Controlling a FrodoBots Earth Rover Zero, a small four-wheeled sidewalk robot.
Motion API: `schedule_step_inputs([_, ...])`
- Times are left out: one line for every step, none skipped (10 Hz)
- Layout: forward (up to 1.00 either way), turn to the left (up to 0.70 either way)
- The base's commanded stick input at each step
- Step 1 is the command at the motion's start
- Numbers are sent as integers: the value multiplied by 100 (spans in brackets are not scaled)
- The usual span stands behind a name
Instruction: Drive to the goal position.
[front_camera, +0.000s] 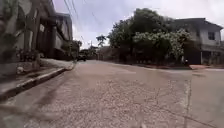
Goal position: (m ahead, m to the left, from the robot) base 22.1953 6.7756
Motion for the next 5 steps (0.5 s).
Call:
schedule_step_inputs([100, 40])
schedule_step_inputs([100, 40])
schedule_step_inputs([100, 40])
schedule_step_inputs([100, 26])
schedule_step_inputs([100, 11])
